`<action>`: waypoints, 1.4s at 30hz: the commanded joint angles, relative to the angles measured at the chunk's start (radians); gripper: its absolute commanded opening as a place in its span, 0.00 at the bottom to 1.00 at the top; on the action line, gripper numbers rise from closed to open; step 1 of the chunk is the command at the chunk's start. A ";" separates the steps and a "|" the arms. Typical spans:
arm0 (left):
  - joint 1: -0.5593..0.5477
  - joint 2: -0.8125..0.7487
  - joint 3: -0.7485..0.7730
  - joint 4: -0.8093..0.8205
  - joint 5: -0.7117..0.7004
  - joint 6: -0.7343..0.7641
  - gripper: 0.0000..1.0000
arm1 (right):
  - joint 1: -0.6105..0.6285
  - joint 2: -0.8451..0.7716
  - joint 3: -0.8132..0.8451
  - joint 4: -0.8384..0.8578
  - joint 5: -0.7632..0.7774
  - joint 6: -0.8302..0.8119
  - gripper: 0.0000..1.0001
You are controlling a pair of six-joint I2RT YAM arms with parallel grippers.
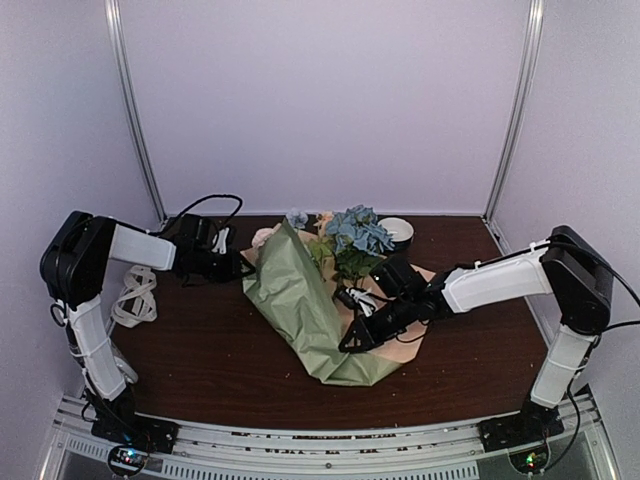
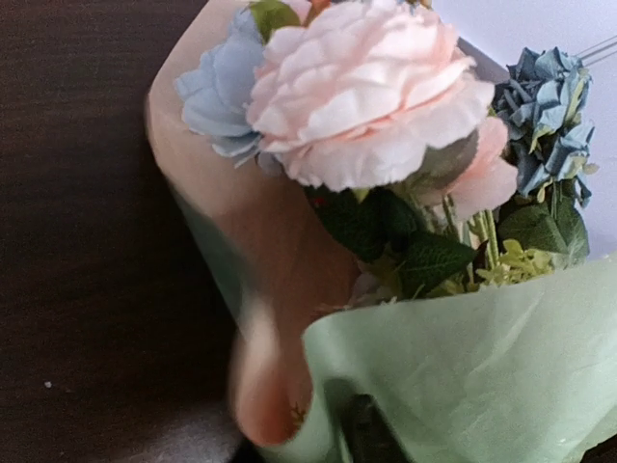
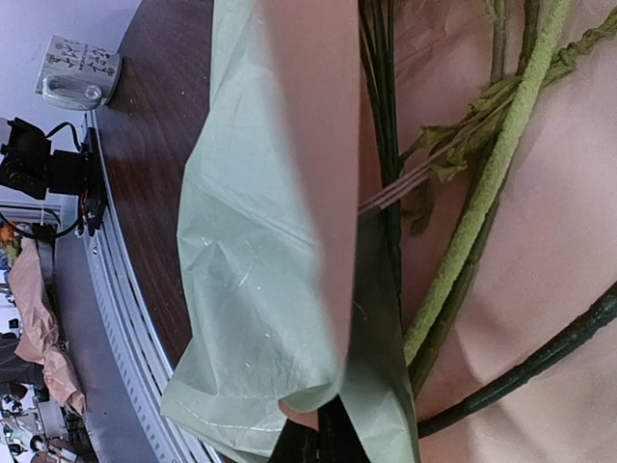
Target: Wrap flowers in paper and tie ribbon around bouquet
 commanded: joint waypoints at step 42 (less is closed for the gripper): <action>-0.041 -0.081 0.068 -0.176 -0.261 0.194 0.00 | -0.039 0.009 -0.095 0.218 -0.224 0.107 0.12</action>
